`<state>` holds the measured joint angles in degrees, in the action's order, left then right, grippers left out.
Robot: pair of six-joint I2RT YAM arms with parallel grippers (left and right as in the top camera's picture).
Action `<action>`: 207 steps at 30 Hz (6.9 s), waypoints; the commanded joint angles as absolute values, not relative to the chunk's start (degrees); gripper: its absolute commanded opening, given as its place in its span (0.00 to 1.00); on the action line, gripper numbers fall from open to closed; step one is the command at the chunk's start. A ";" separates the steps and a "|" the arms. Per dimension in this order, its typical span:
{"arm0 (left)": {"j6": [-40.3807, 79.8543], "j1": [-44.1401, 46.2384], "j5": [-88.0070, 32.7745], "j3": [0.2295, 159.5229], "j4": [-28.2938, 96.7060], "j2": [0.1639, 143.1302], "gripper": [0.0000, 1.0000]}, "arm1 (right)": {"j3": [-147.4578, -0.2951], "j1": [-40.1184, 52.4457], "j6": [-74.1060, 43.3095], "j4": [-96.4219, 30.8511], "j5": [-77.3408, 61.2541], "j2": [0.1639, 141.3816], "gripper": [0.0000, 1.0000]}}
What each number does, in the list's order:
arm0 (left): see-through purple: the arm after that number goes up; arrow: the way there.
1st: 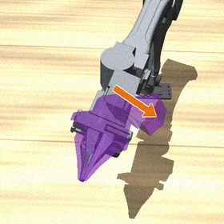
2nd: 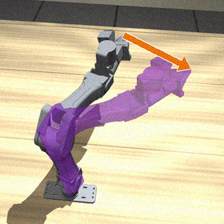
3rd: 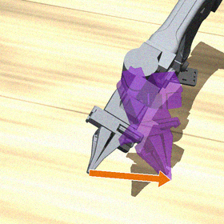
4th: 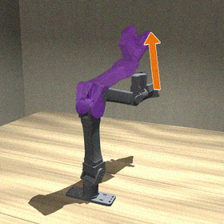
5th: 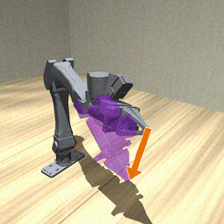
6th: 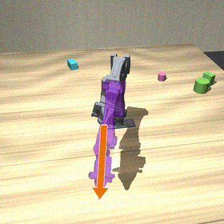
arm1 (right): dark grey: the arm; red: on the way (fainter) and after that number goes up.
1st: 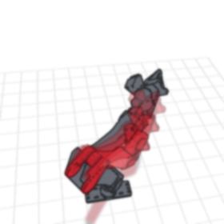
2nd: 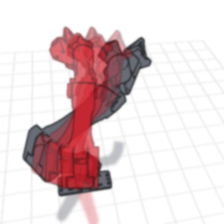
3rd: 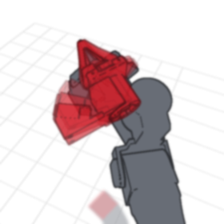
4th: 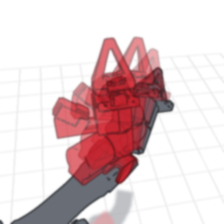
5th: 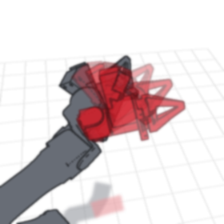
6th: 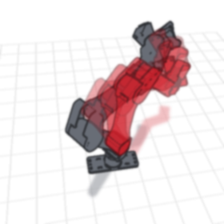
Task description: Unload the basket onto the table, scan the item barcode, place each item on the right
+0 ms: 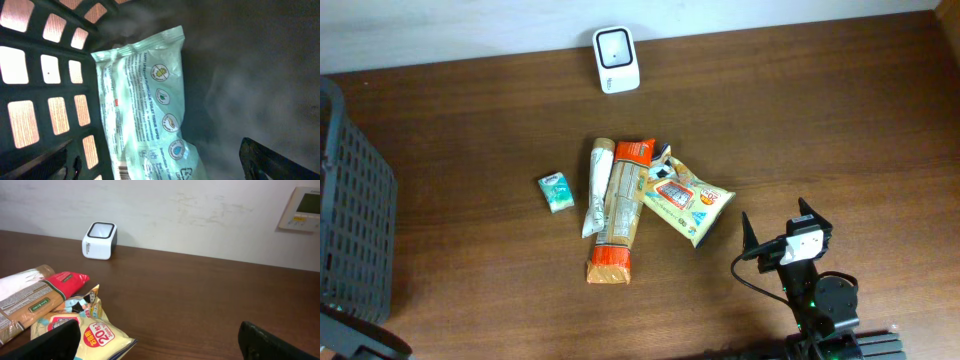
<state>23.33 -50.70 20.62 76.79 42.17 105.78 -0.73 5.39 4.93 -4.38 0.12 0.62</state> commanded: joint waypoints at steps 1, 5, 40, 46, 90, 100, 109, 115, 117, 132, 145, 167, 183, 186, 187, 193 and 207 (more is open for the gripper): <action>22.20 -52.36 22.98 75.83 41.43 106.67 0.98 | -0.32 5.13 5.13 -4.58 0.05 0.21 0.99; 22.17 -53.47 23.42 75.83 41.15 108.36 0.96 | -0.32 5.13 5.13 -4.58 0.05 0.21 0.99; 13.32 -27.77 -20.73 102.37 52.82 87.39 0.00 | -0.32 5.13 5.13 -4.58 0.05 0.21 0.99; 13.37 -4.10 -1.10 96.53 57.34 93.84 0.01 | -0.32 5.13 5.13 -4.58 0.05 0.21 0.99; 17.06 -19.29 20.38 123.09 80.68 102.41 0.99 | -0.32 5.13 5.13 -4.58 0.05 0.21 0.99; 17.08 -19.29 20.38 123.09 80.66 102.41 0.99 | -0.32 5.13 5.13 -4.58 0.05 0.21 0.99; 17.08 -19.29 20.38 123.09 80.68 102.41 0.99 | -0.32 5.10 5.21 -4.49 0.43 0.21 0.99; 17.08 -19.29 20.38 123.11 80.66 102.41 0.99 | -1.08 5.10 5.61 2.85 -5.43 0.21 0.99; 17.06 -19.29 20.38 123.11 80.66 102.41 0.99 | -5.21 5.10 5.61 -1.30 -8.03 0.58 0.99; 17.08 -19.29 20.38 123.11 80.66 102.41 0.99 | -37.67 5.10 2.59 -24.62 -25.50 50.96 0.98; 17.08 -19.29 20.38 123.09 80.66 102.41 0.99 | -39.66 -17.37 -1.13 -11.00 -61.60 93.91 0.89; 17.06 -19.29 20.38 123.11 80.68 102.41 0.99 | -52.47 -6.70 -11.11 -26.55 -1.98 68.31 0.04; 17.06 -19.29 20.38 123.09 80.68 102.41 0.99 | -64.71 21.52 -2.61 -32.47 15.42 92.25 0.04; 17.08 -19.29 20.38 123.11 80.68 102.41 0.99 | -65.91 25.50 3.64 -34.15 15.66 92.25 0.60; 17.06 -19.29 20.38 123.09 80.66 102.41 0.99 | -65.91 25.93 3.64 -34.83 16.23 92.23 0.68; 17.08 -19.29 20.38 123.11 80.68 102.41 0.99 | -67.44 21.76 1.13 -35.79 7.49 90.04 0.75; 17.08 -19.29 20.38 123.09 80.66 102.41 0.99 | -68.64 8.23 6.83 -26.74 -33.91 106.65 0.67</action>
